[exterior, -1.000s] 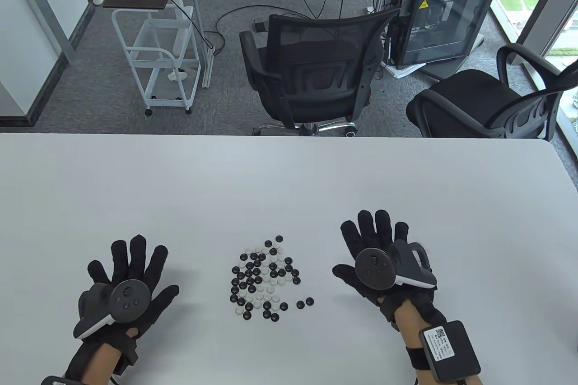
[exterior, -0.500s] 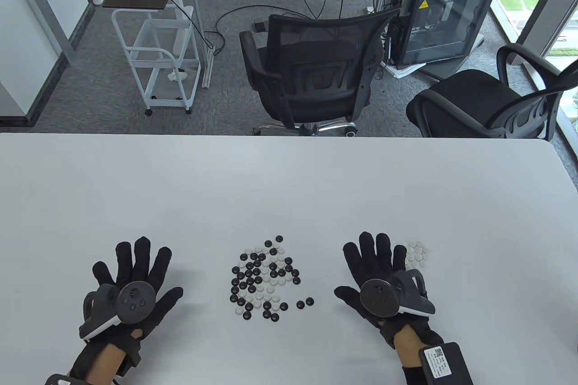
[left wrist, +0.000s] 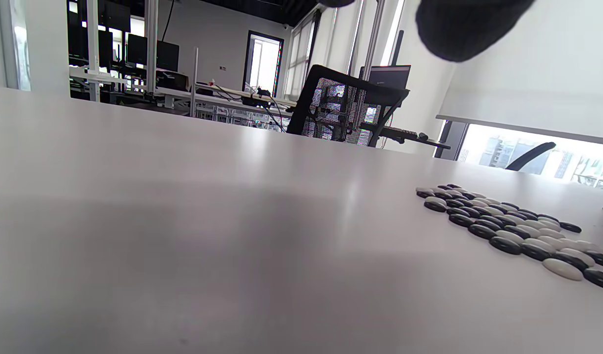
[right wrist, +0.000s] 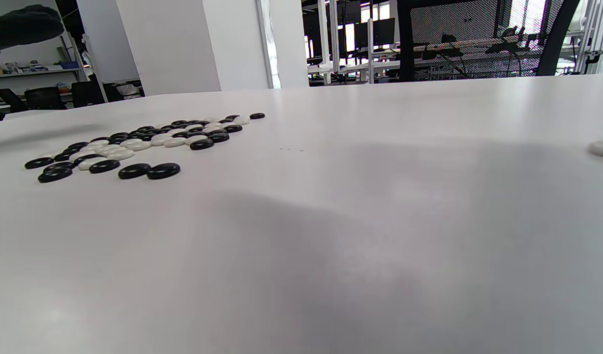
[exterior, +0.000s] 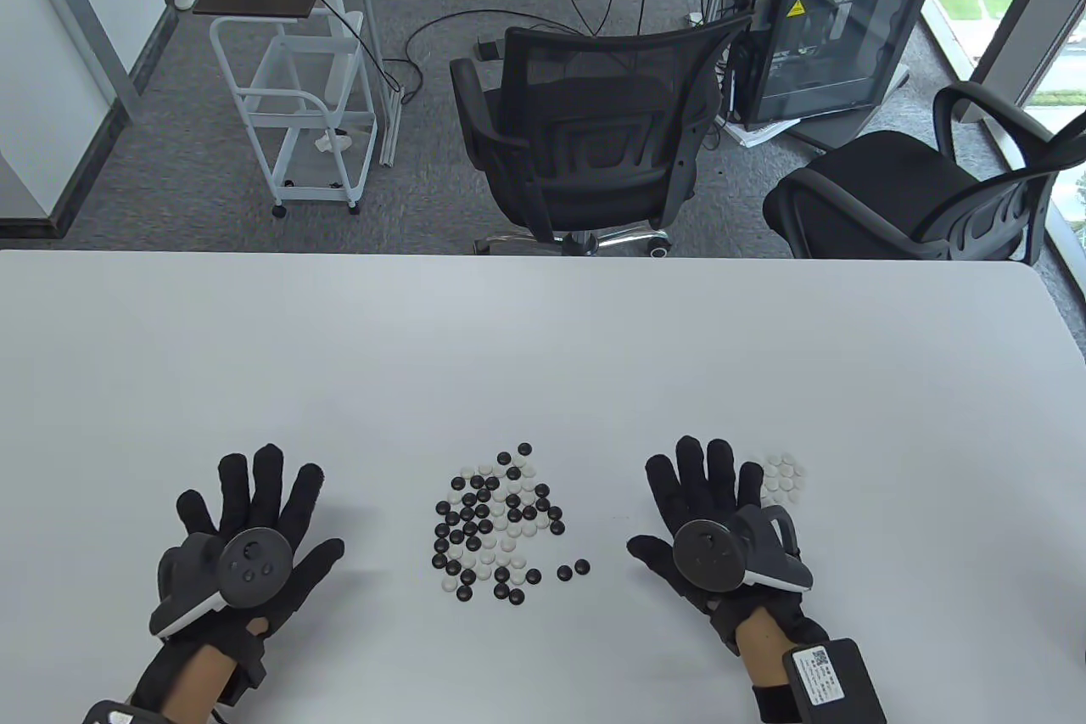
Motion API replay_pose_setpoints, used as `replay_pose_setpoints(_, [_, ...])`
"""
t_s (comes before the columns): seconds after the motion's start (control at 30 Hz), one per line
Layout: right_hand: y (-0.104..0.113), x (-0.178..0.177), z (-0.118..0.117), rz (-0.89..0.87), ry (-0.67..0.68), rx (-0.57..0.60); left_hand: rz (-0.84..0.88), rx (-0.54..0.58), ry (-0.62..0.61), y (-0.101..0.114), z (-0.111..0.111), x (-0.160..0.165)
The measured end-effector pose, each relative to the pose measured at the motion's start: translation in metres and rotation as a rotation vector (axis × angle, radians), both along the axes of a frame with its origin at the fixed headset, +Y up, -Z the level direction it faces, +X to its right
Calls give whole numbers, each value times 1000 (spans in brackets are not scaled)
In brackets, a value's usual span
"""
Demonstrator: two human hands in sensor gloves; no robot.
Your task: Go stone sorting task
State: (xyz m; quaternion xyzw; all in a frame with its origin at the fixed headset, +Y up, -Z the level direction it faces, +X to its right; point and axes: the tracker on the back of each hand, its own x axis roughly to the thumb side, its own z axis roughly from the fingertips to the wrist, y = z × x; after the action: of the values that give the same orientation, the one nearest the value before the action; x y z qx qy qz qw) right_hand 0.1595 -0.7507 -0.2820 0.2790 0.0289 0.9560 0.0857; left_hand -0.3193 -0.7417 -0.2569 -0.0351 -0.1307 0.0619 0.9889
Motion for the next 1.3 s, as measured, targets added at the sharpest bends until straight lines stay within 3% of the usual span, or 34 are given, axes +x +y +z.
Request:
replay_pose_setpoints(0.17, [4,5,0,-28,-18,7,8,17,-20,30,-19,7])
replay_pose_setpoints(0.3, [5,6,0,-39,-22,-1,42,-43,-2,62,-61,14])
replay_pose_setpoints(0.47, [6,11,0,-62,-36,-12,147,-224,-4,73,-118,45])
replay_pose_setpoints(0.6, [7,14,-1,-78,-51,-19,185,-549,-49,58,-155,88])
replay_pose_setpoints(0.67, [7,15,-1,-85,-55,-23,222,-628,-64,44,-168,114])
replay_pose_setpoints(0.9, [8,19,-1,-129,-68,-44,77,-703,-113,0,-189,185])
replay_pose_setpoints(1.03, [8,19,0,-120,-62,-47,21,-735,-128,-19,-191,204])
replay_pose_setpoints(1.17, [8,20,1,-124,-60,-52,-63,-713,-100,-31,-190,201])
replay_pose_setpoints(1.3, [8,18,1,-128,-53,-56,-64,-693,18,-29,-194,163])
